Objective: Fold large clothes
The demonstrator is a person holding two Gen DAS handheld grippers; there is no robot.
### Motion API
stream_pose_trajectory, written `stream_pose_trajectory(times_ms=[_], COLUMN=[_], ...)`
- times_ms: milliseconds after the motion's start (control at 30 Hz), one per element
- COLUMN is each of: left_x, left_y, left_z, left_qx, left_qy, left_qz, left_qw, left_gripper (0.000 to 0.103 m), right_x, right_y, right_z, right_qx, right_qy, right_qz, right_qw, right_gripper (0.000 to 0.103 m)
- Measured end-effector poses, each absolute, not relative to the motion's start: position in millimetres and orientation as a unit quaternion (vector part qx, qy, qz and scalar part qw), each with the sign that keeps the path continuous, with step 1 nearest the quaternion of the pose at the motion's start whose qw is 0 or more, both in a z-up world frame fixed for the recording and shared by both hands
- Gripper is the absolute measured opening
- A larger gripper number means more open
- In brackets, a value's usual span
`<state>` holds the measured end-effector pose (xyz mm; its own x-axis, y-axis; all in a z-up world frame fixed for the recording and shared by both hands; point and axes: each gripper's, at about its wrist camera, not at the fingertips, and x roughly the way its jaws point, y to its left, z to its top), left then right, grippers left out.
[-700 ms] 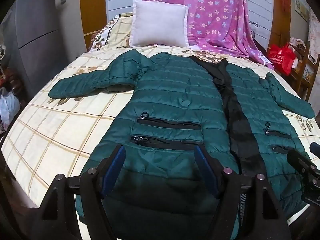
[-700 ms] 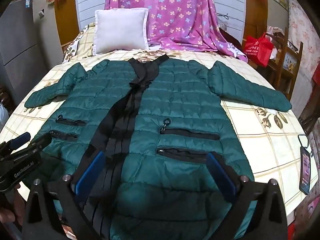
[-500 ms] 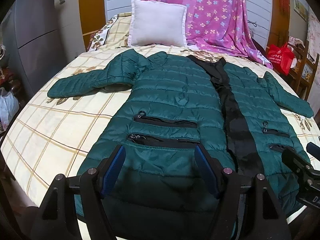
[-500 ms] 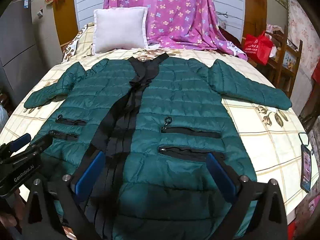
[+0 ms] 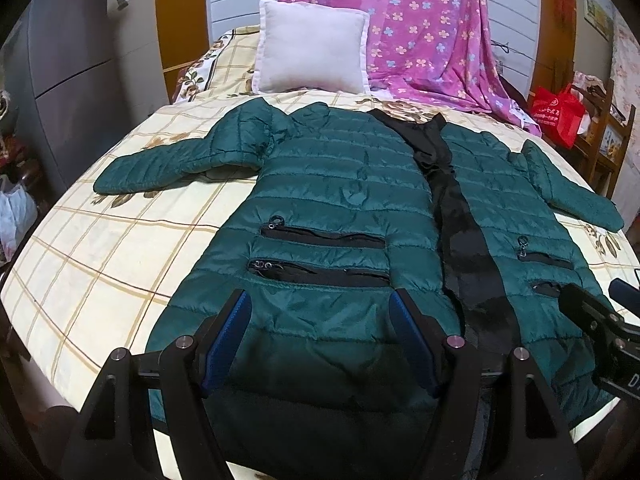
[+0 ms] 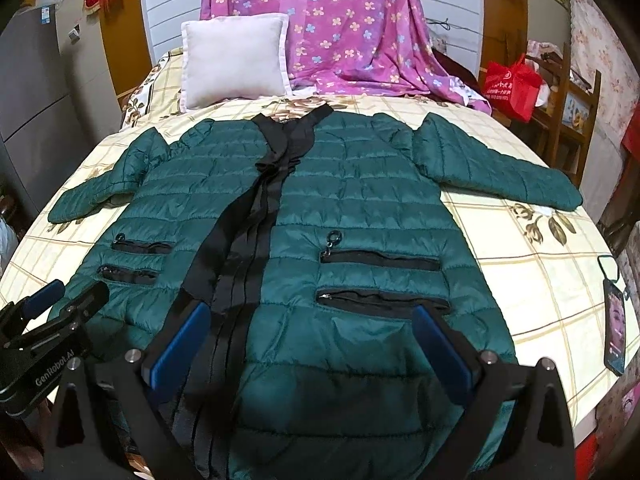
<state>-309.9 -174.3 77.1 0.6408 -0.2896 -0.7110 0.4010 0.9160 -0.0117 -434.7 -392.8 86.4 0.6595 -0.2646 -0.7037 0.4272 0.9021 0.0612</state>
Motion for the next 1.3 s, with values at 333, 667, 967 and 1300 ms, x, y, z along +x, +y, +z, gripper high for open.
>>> stream_pose_trajectory(times_ms=[333,667,967,1300], left_x=[-314.5,-313.3,-313.3,-312.6], left_y=[-176.9,-174.8,-173.9,-173.4], left_z=[78.4,74.5,73.6,73.4], left_qx=[0.076,0.074,0.074,0.074], left_qy=[0.376,0.381,0.380,0.382], left_qz=[-0.198,-0.196,-0.195,-0.196], left_qw=[0.902,0.901,0.901,0.900], left_gripper=[0.044,0.044,0.044,0.044], right_x=[-437.1,-436.5,-435.4,-434.3], right_y=[-389.3,-387.0,-386.8,-386.8], right_z=[85.5,82.5,80.4,78.6], right_qx=[0.112,0.102,0.110,0.112], right_qy=[0.371,0.388,0.378,0.371], right_qz=[-0.192,-0.197,-0.191,-0.189], right_qw=[0.902,0.895,0.899,0.902], right_gripper=[0.102,0.102,0.102,0.102])
